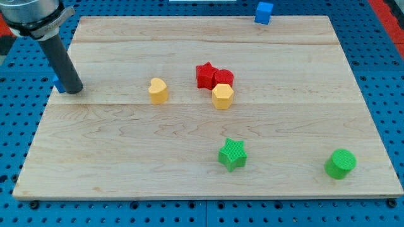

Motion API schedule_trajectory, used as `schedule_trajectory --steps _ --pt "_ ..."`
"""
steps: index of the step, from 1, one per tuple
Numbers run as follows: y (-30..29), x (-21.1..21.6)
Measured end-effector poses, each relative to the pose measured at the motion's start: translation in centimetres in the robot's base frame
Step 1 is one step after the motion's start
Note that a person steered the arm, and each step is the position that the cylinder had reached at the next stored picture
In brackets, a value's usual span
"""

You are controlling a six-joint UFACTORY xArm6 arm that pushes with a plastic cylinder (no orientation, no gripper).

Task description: Move the blue triangle to the bottom left

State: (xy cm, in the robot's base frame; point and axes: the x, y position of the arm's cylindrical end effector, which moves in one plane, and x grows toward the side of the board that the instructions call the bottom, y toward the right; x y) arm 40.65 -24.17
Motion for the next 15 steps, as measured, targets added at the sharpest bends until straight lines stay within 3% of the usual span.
schedule_trajectory --steps 2,6,7,8,10,11,12,14,15 --pt "3.1 -1.0" --pt "17.1 1.1" --pt "15.9 1.0" --pt "14.1 -2.4" --pt "3.6 -7.8" --pt "-2.8 -4.6" --pt "-4.7 -1.7" --pt "-3.8 7.8" --pt "-0.4 8.9"
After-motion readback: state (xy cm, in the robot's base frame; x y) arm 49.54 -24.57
